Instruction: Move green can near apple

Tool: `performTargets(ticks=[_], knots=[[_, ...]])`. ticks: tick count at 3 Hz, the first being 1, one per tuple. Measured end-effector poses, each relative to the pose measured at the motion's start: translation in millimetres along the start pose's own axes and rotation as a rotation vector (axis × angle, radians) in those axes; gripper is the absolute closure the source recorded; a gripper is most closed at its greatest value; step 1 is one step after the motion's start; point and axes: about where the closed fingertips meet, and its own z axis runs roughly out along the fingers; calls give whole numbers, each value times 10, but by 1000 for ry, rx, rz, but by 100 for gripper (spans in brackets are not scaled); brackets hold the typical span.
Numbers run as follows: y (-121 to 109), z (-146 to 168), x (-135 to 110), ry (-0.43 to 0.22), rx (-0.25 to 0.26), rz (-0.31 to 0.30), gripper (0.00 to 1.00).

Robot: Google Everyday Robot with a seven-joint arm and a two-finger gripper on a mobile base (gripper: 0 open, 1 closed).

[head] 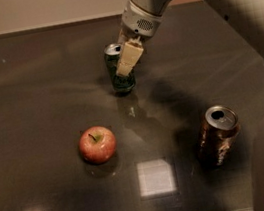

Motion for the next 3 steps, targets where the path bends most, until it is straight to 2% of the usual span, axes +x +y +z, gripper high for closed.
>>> performTargets(ticks=[2, 3], knots=[[622, -35, 60, -25, -108, -124, 100], [838, -27, 66, -47, -154, -188, 100]])
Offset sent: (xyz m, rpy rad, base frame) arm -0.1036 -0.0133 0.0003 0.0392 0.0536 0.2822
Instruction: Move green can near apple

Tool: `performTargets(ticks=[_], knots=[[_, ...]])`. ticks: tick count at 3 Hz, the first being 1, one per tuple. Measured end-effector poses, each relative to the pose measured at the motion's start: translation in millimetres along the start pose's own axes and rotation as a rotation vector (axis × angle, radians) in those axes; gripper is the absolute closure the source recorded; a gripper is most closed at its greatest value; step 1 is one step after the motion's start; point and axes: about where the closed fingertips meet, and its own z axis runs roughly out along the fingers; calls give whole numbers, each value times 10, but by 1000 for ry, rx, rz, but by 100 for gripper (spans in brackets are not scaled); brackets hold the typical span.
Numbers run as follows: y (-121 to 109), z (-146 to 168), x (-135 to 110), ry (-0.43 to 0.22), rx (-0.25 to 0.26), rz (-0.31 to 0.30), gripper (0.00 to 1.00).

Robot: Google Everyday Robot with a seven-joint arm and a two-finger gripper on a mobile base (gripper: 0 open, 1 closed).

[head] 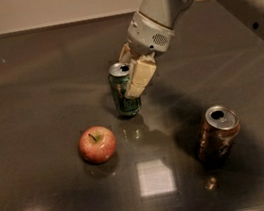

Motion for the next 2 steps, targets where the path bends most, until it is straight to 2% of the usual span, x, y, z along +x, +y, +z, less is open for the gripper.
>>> performTargets(ticks=[1, 2], knots=[[154, 40, -15, -13, -31, -44, 100], [275, 68, -12, -8, -46, -73, 84]])
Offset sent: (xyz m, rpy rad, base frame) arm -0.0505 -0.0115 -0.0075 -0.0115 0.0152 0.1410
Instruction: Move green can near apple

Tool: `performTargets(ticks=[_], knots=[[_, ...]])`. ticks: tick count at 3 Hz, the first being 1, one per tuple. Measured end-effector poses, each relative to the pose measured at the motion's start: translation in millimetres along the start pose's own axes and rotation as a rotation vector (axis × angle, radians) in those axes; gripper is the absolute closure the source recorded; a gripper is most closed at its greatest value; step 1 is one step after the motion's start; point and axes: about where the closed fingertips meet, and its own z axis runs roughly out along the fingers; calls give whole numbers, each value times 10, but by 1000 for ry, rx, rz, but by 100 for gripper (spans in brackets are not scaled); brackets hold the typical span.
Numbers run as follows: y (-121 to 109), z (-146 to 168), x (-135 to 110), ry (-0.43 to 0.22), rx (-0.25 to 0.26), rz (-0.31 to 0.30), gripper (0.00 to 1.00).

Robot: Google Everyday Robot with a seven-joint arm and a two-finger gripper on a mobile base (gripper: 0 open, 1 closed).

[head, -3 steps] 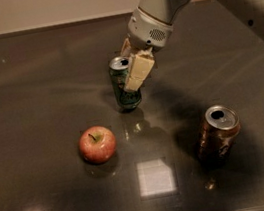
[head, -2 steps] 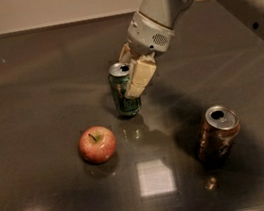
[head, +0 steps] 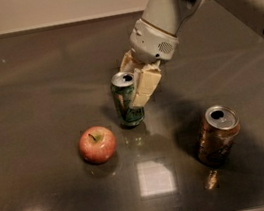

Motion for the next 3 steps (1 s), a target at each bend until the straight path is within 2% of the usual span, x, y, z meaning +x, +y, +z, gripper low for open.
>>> performTargets(ticks=[3], knots=[[190, 142, 67, 14, -29, -33, 14]])
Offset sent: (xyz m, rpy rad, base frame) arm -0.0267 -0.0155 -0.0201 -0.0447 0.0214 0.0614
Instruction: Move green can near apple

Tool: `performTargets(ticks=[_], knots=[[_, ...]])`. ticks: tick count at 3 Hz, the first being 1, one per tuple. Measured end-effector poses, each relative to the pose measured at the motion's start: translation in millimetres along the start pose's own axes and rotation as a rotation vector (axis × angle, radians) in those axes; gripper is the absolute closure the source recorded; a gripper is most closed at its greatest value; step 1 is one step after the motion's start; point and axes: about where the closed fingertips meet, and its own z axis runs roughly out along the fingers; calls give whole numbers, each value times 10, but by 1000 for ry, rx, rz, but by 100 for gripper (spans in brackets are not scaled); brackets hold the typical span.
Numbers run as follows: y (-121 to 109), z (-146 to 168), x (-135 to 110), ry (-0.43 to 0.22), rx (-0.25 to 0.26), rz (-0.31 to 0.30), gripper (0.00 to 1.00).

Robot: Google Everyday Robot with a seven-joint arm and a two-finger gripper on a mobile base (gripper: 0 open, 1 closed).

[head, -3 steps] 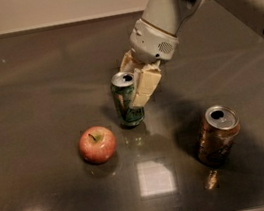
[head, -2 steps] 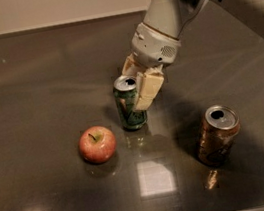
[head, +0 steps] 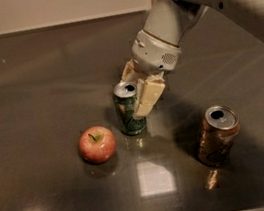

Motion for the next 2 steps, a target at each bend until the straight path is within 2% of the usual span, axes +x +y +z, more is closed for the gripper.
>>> performTargets(ticks=[1, 2], knots=[[59, 39, -64, -10, -14, -16, 0], [59, 39, -64, -10, -14, -16, 0]])
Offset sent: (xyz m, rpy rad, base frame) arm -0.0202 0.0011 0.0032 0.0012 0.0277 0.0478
